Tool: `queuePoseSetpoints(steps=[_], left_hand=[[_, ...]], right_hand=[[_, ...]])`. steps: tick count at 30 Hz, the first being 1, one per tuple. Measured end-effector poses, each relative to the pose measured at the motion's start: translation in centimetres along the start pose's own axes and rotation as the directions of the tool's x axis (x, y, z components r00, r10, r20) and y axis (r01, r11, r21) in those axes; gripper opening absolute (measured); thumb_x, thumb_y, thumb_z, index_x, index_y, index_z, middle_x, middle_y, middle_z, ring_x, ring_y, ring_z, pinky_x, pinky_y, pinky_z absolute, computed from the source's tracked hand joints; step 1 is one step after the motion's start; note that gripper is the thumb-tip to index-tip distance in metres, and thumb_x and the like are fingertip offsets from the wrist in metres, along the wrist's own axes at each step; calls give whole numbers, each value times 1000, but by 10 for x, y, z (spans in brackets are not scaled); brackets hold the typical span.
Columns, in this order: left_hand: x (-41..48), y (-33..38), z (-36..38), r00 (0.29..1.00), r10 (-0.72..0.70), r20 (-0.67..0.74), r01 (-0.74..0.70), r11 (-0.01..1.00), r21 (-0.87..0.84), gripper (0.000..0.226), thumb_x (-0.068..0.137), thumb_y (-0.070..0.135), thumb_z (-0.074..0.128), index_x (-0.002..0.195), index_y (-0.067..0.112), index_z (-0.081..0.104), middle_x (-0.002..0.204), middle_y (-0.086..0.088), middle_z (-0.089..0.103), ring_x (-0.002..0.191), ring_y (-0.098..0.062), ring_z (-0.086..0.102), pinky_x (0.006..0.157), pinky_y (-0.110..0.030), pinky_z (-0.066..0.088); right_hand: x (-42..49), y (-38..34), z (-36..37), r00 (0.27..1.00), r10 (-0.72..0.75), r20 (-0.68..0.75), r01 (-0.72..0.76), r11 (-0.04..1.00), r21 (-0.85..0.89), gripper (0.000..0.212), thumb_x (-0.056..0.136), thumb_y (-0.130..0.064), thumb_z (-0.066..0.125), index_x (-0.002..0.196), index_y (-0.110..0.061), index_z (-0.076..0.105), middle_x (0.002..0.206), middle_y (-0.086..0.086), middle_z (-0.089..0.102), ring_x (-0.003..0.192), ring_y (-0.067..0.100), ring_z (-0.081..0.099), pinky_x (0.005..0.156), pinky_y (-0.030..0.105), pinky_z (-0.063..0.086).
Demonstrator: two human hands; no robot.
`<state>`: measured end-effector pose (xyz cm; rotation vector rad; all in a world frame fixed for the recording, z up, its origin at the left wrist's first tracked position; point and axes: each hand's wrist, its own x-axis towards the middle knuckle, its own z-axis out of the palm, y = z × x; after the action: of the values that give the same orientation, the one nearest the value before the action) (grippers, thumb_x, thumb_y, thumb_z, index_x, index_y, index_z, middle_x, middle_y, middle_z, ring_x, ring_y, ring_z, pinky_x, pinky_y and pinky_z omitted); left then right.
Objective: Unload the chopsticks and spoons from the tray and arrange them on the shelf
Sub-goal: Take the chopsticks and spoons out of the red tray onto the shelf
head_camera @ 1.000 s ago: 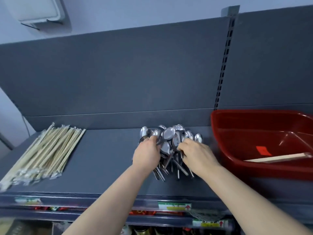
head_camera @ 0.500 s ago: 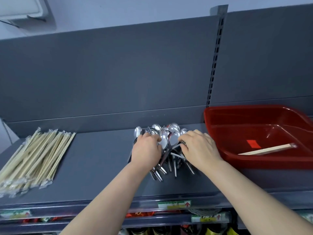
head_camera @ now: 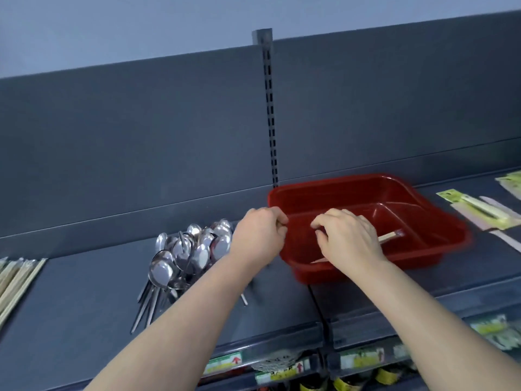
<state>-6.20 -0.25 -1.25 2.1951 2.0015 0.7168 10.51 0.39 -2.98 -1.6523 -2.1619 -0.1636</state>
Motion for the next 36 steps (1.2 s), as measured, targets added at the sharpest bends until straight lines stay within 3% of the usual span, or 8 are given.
queuePoseSetpoints(steps=[5, 10, 14, 18, 25, 29, 33, 36], left_hand=[[32, 52, 38, 982, 50, 183, -63, 996, 66, 17, 87, 22, 61, 100, 26, 71, 106, 5, 71, 105, -19, 61, 84, -28, 46], [54, 84, 72, 884, -56, 464, -41, 980, 196, 23, 74, 30, 78, 95, 20, 74, 98, 0, 72, 95, -20, 66, 82, -32, 55], [61, 87, 90, 834, -111, 541, -53, 959, 279, 35, 71, 31, 81, 102, 16, 71, 104, -4, 70, 99, -24, 65, 83, -33, 55], [67, 87, 92, 876, -130, 464, -20, 952, 304, 27, 77, 28, 70, 99, 15, 71, 101, -7, 71, 95, -25, 67, 78, -31, 54], [71, 76, 45, 976, -193, 100, 178, 973, 148, 9, 85, 29, 65, 89, 22, 61, 98, -4, 67, 96, -26, 63, 76, -32, 48], [52, 43, 22, 951, -303, -57, 307, 946, 99, 9, 88, 27, 60, 94, 20, 60, 94, -3, 67, 93, -28, 62, 74, -35, 49], [26, 9, 7, 912, -398, -95, 403, 914, 41, 2, 86, 21, 60, 88, 21, 60, 87, -1, 67, 87, -25, 62, 70, -31, 48], [11, -6, 6, 887, -451, -99, 455, 890, 21, 2, 86, 22, 60, 88, 21, 61, 85, 0, 68, 85, -24, 63, 68, -30, 46]], right_hand=[[-6, 70, -16, 993, 110, 38, -108, 993, -40, 24, 93, -27, 53, 111, -35, 66, 116, -13, 63, 111, 14, 55, 92, 31, 41], [-8, 104, -16, 988, 142, 65, -144, 989, 23, 23, 94, -30, 53, 112, -35, 66, 113, -13, 63, 108, 12, 56, 86, 27, 44], [-6, 119, -11, 977, 176, 117, -190, 974, 125, 20, 94, -32, 52, 108, -37, 66, 109, -16, 62, 99, 8, 61, 75, 23, 47], [-5, 128, -14, 981, 162, 104, -177, 973, 149, 19, 95, -31, 52, 106, -37, 66, 106, -16, 63, 96, 6, 62, 68, 20, 44], [10, 97, -16, 995, -52, 86, 35, 981, 189, 25, 96, -28, 48, 113, -36, 65, 113, -16, 62, 110, 8, 56, 82, 24, 44], [22, 61, -2, 968, -216, 130, 174, 945, 276, 27, 96, -23, 48, 116, -31, 65, 117, -11, 62, 111, 14, 53, 91, 29, 44], [28, 19, 11, 895, -397, 205, 320, 890, 324, 28, 97, -28, 46, 120, -30, 63, 126, -10, 58, 115, 16, 48, 97, 32, 41], [28, 1, 16, 856, -445, 264, 348, 873, 343, 30, 99, -33, 41, 120, -32, 62, 129, -13, 55, 121, 15, 43, 97, 33, 38]])
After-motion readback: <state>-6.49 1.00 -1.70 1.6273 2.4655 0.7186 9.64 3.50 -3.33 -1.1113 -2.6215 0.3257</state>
